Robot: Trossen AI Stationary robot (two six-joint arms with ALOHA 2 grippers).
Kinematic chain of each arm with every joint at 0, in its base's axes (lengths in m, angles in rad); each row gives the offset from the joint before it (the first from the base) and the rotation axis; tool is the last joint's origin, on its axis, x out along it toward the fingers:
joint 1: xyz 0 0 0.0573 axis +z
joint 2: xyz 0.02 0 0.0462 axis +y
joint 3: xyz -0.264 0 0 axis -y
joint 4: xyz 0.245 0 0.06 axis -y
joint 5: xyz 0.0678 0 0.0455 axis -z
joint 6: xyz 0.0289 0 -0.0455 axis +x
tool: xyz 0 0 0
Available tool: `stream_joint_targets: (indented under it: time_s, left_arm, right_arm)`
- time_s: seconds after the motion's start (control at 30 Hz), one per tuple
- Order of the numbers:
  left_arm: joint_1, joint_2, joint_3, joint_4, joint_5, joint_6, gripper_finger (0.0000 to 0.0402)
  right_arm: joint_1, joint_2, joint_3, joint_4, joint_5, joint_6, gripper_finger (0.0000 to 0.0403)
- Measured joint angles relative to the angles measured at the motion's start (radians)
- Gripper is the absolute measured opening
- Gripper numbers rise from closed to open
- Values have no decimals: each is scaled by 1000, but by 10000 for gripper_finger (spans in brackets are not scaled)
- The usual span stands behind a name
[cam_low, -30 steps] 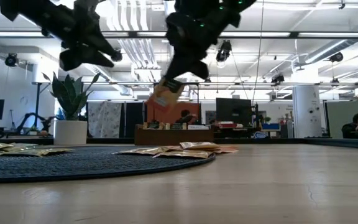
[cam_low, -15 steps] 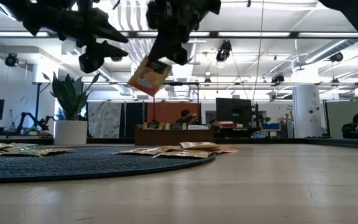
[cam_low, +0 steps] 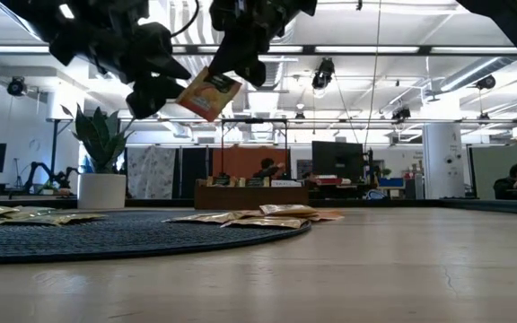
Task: Pick & Place Tea
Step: Put the orange tea bag into the left section of the wooden organizer
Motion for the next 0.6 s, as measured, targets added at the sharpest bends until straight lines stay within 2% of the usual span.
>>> stream_joint_targets:
  time_s: [0.4,0.5,0.6]
  left_arm:
    - [-1,63,0,92,-4,12,146]
    - [-2,72,0,86,-4,35,130]
    - [-2,75,0,87,-5,55,95]
  right_arm:
    - [-10,0,-4,32,3,7,8]
    - [-14,0,-4,46,3,19,9]
    - [-19,0,-4,46,3,23,9]
